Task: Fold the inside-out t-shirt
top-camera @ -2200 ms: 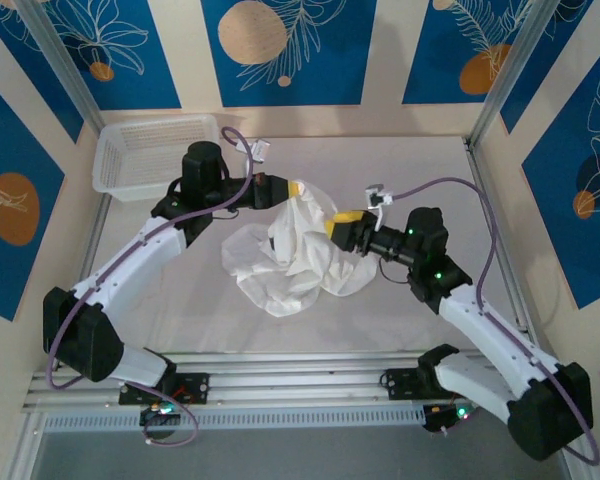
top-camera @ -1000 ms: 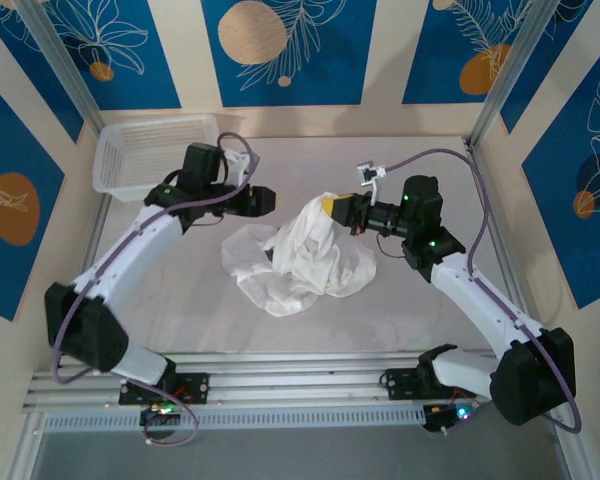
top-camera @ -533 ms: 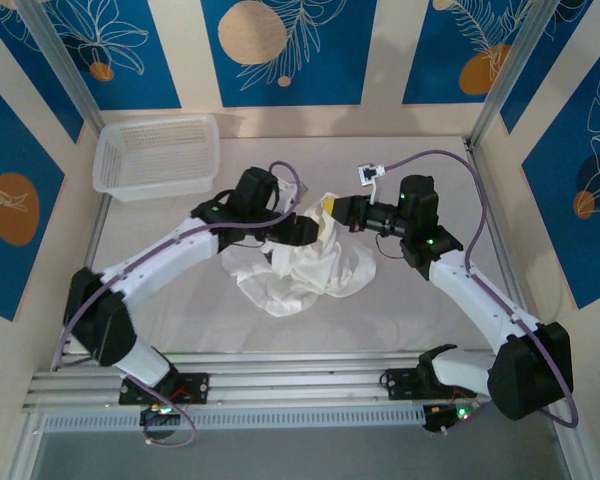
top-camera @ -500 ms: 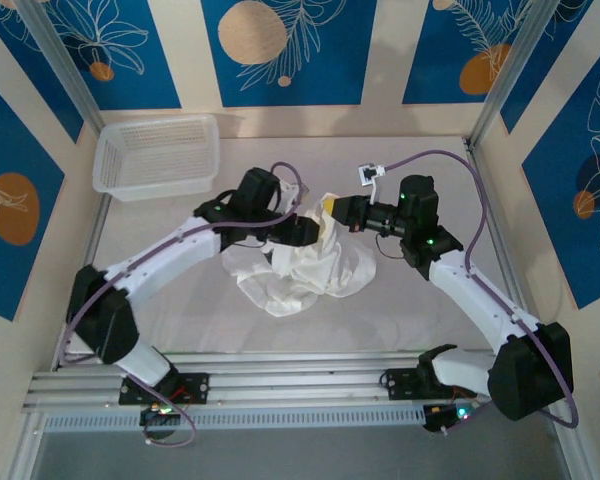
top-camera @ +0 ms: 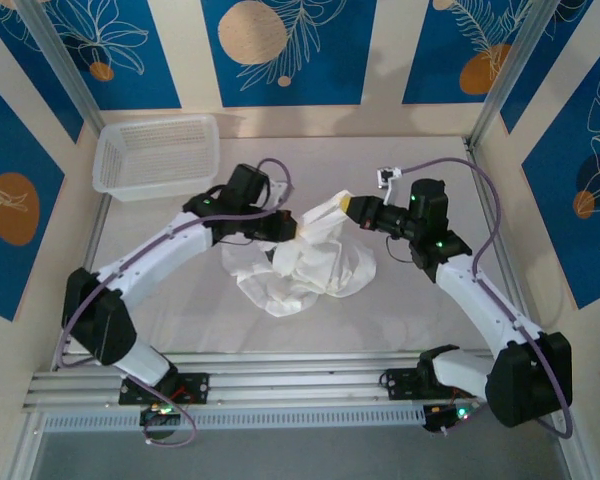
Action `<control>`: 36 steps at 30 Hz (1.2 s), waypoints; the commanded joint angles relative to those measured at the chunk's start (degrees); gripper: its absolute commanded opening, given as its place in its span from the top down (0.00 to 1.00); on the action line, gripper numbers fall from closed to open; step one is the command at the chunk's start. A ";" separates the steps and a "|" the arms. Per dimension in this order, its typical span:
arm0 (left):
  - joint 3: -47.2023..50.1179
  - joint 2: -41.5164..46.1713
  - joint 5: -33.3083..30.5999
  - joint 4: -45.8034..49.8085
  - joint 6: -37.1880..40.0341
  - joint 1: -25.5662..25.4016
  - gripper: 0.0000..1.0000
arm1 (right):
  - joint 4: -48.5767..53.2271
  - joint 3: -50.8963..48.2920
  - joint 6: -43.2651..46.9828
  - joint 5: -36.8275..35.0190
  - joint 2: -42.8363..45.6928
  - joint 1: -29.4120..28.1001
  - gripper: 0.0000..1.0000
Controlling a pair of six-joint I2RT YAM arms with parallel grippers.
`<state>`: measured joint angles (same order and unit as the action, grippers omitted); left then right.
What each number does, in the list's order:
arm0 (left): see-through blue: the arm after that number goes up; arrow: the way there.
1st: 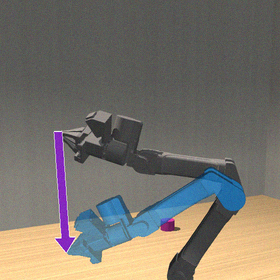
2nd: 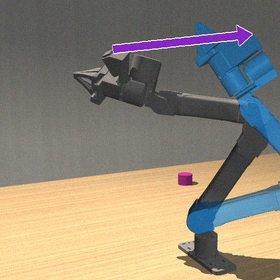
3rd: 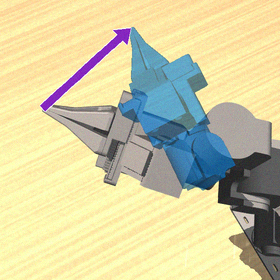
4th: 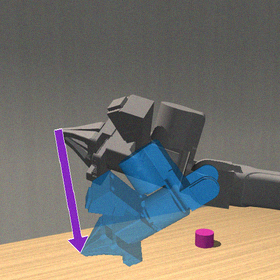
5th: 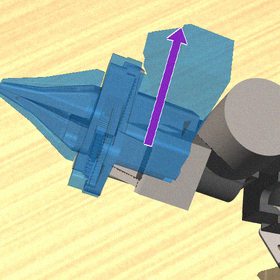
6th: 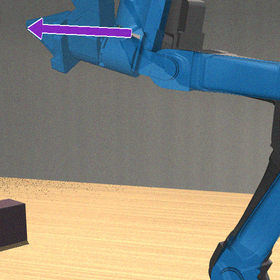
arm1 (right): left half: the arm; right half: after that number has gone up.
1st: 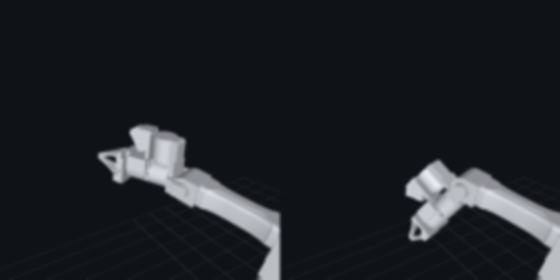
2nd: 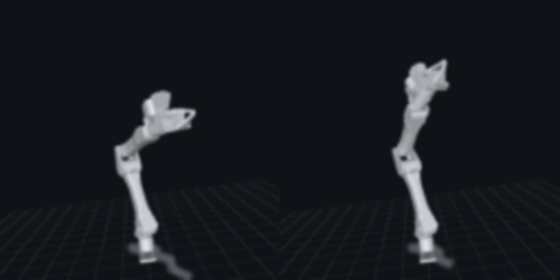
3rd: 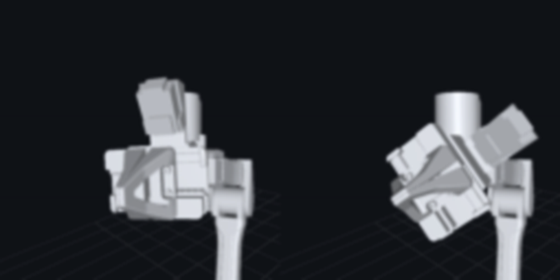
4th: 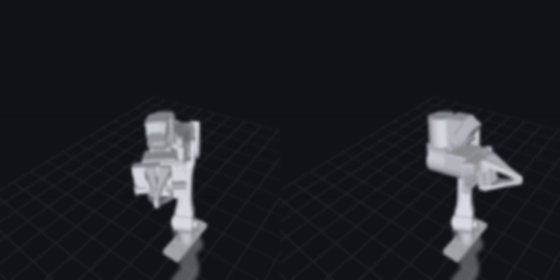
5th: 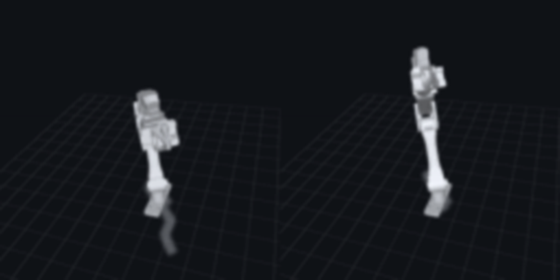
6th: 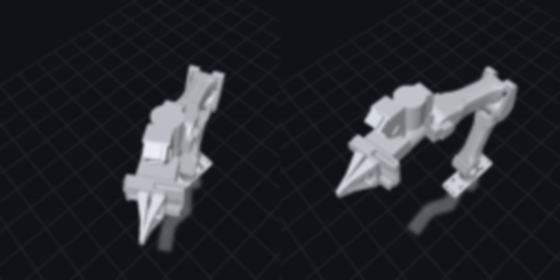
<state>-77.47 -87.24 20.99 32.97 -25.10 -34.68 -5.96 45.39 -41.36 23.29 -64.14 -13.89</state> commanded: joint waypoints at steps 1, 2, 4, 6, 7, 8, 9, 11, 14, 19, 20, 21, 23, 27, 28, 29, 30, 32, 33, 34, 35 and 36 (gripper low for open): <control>-1.59 4.76 -1.07 2.93 0.86 3.98 0.97 | -0.89 -7.10 -4.33 -1.71 4.62 3.71 1.00; -1.23 5.80 -1.06 2.75 0.87 4.88 0.97 | -2.25 -10.26 -4.80 -2.65 6.41 4.27 1.00; -0.40 7.35 -0.64 1.94 1.06 5.74 0.97 | -3.68 -15.30 -4.04 -4.51 9.96 3.97 1.00; 0.87 7.79 3.35 -0.56 1.63 5.76 0.98 | -5.40 -19.07 -3.41 -4.47 13.46 3.11 0.89; 1.49 7.58 6.02 -2.13 1.57 5.68 0.98 | -5.69 -19.72 -2.70 -4.14 14.87 2.59 0.82; 2.10 7.13 9.04 -3.71 1.55 5.38 0.98 | -5.86 -19.83 -1.24 -3.72 16.32 1.94 0.74; 2.23 6.39 10.90 -4.49 1.75 4.82 0.98 | -5.71 -19.33 1.00 -3.60 17.60 1.11 0.66; 1.53 4.89 11.98 -4.12 3.10 3.32 0.98 | -4.23 -17.23 6.92 -4.54 19.26 -0.31 0.55; -0.26 3.24 12.05 -3.09 5.01 1.46 0.98 | 0.97 -11.68 19.16 -9.35 18.70 -3.52 0.38; -1.02 3.39 12.17 -3.70 5.88 0.79 0.98 | 7.71 -1.63 39.00 -8.63 8.69 -9.50 0.33; -1.01 3.56 11.99 -3.62 6.02 0.75 0.98 | 9.64 1.02 39.68 -6.89 5.41 -9.74 0.33; -0.96 3.82 11.87 -3.38 6.11 0.66 0.98 | 11.54 3.79 39.48 -4.99 2.09 -10.06 0.33; -0.77 4.48 11.38 -2.62 6.35 0.49 0.98 | 14.64 8.27 38.53 -2.48 -3.94 -11.56 0.34; 0.67 6.91 9.07 -1.77 6.39 0.40 0.98 | 13.50 10.31 34.73 -7.71 -12.44 -14.92 0.35; 0.89 7.50 8.11 -1.56 6.25 0.40 0.98 | 12.27 9.69 33.80 -8.84 -13.93 -15.15 0.35; 1.13 8.27 6.75 -1.18 5.93 0.40 0.98 | 11.52 9.04 32.95 -10.10 -15.61 -15.20 0.37; 1.32 9.16 4.66 -0.49 5.41 0.40 0.98 | 11.64 8.66 32.30 -11.10 -17.06 -15.21 0.39; 2.09 11.43 0.76 0.64 4.98 0.49 0.98 | 13.14 8.92 31.15 -11.46 -18.85 -15.06 0.51; 2.67 13.01 -1.97 1.46 4.74 0.61 0.97 | 14.75 9.56 29.90 -11.30 -19.11 -14.79 0.66; 3.28 14.37 -4.53 2.34 4.54 0.70 0.96 | 15.36 9.86 29.12 -10.62 -18.76 -14.40 0.76; 4.14 15.77 -7.55 3.51 4.09 0.98 0.96 | 15.40 9.94 28.01 -9.12 -17.84 -13.88 0.90; 5.00 17.11 -10.82 5.05 3.35 1.43 0.95 | 14.66 9.69 26.73 -8.04 -16.34 -13.56 1.00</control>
<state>-74.22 -73.95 19.88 33.61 -20.69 -33.82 7.73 54.63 -10.98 13.74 -83.46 -28.40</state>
